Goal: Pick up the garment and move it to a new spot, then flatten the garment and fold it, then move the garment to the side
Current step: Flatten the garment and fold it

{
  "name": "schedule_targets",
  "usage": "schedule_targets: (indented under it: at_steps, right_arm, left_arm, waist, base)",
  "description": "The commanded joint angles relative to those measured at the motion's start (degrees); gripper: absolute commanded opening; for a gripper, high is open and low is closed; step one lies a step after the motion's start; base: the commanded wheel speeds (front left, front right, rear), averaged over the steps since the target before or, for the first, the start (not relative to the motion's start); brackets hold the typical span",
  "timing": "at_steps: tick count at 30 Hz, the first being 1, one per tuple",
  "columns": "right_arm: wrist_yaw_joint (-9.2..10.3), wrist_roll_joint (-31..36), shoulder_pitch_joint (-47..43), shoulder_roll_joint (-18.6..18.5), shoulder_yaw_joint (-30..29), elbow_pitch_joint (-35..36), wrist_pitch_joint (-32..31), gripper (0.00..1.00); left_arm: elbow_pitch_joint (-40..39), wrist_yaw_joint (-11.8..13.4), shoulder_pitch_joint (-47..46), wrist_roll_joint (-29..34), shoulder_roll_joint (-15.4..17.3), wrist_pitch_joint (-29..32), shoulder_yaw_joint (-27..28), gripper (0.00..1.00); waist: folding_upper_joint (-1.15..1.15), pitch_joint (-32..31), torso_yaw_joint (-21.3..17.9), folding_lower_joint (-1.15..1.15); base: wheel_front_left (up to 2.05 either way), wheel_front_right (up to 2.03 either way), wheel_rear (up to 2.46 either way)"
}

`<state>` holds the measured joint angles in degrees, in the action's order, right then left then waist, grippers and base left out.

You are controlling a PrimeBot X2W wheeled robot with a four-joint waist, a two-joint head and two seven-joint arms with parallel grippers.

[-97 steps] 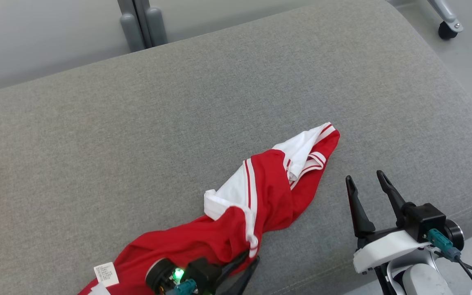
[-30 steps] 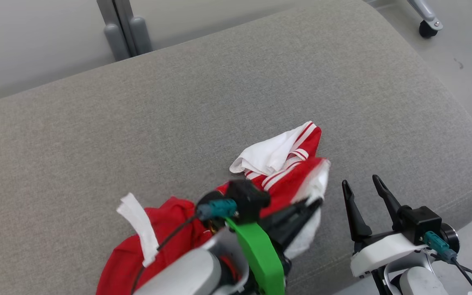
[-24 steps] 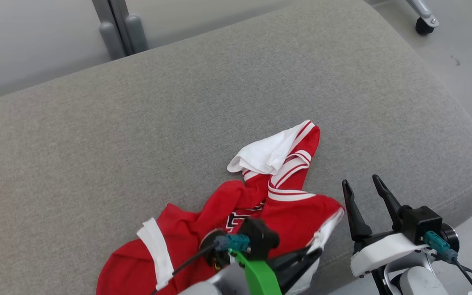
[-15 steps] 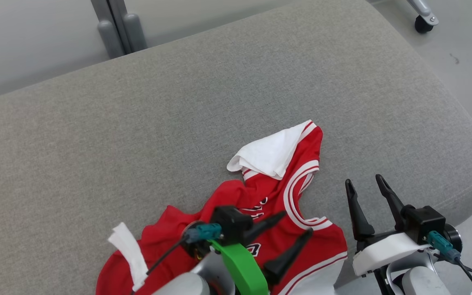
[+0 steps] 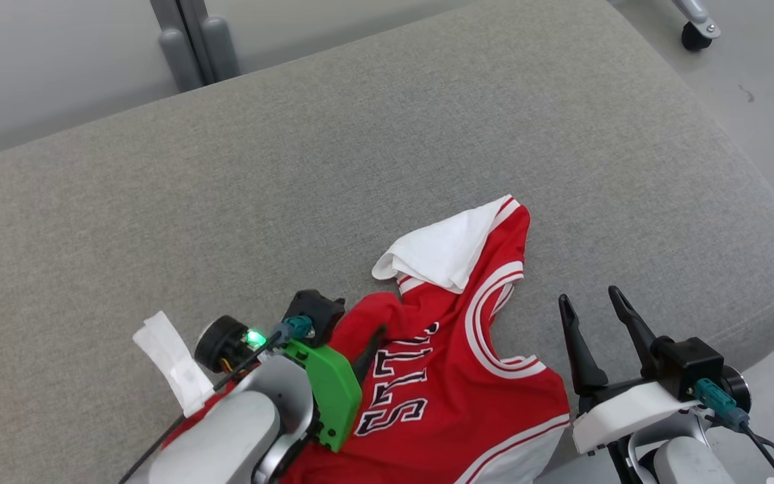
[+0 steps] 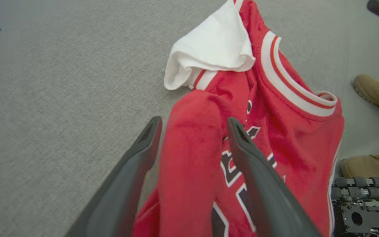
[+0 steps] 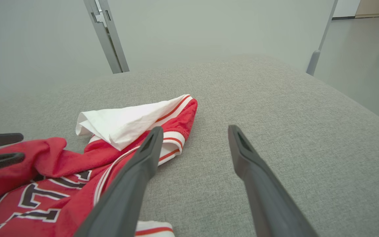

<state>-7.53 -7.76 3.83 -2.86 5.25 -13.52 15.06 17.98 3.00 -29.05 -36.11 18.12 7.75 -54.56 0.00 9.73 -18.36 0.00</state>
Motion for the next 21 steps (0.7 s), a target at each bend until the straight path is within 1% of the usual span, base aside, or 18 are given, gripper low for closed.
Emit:
schedule_targets:
  at_steps: [1,3,6,7,8,10,14,18,21]
  right_arm:
    - [0.08,-0.1,0.4,-0.1,0.0,0.1,0.2,1.0]
    - [0.08,0.0,0.4,-0.1,0.0,0.0,0.2,1.0]
    - [0.08,-0.1,0.2,0.0,0.0,0.1,0.2,1.0]
    - [0.08,-0.1,0.2,0.0,-0.1,0.1,0.2,1.0]
    - [0.08,-0.2,0.1,-0.1,-0.1,0.1,0.2,1.0]
    - [0.08,-0.3,0.2,0.0,-0.2,0.3,0.2,1.0]
    - [0.08,-0.5,0.5,0.0,-0.1,0.5,0.2,1.0]
    - [0.08,-0.4,1.3,-0.1,0.3,0.8,0.2,1.0]
    - [0.08,0.0,1.8,-0.1,0.4,0.9,0.2,1.0]
  left_arm:
    - [1.5,0.5,-1.3,1.0,0.2,0.0,-0.4,1.0]
    - [4.2,0.4,-2.3,1.8,0.0,0.7,-1.0,1.0]
    - [7.1,-2.2,-1.8,-0.2,-0.7,3.5,-2.1,1.0]
    - [7.9,-2.7,-2.0,-0.4,-0.7,4.1,-2.4,1.0]
    - [8.5,-3.0,-2.2,-0.6,-0.7,4.3,-2.4,0.0]
    - [9.8,-3.3,-2.6,-1.2,-1.2,3.6,-1.9,0.0]
    - [11.6,-1.4,-5.0,-1.5,-1.9,-1.6,1.4,0.0]
    - [14.7,-0.1,-8.3,-1.6,-0.8,-5.6,4.7,0.0]
    - [17.1,0.3,-11.5,-1.8,0.3,-7.5,6.9,0.0]
  waist:
    - [0.0,0.3,-0.4,0.0]
    - [0.0,0.5,-0.7,0.0]
    - [0.0,0.8,-1.1,0.0]
    - [0.0,0.9,-1.2,0.0]
    - [0.0,1.0,-1.3,0.0]
    - [0.0,1.3,-1.3,0.0]
    - [0.0,2.2,-1.1,0.0]
    - [0.0,3.5,-0.9,0.0]
    - [0.0,4.9,-0.9,0.0]
  base:
    - [0.0,0.0,0.0]
    - [0.0,0.0,0.0]
    - [0.0,0.0,0.0]
    - [0.0,0.0,0.0]
    - [0.0,0.0,0.0]
    - [0.0,0.0,0.0]
    - [0.0,0.0,0.0]
    - [0.0,0.0,0.0]
    - [0.0,0.0,0.0]
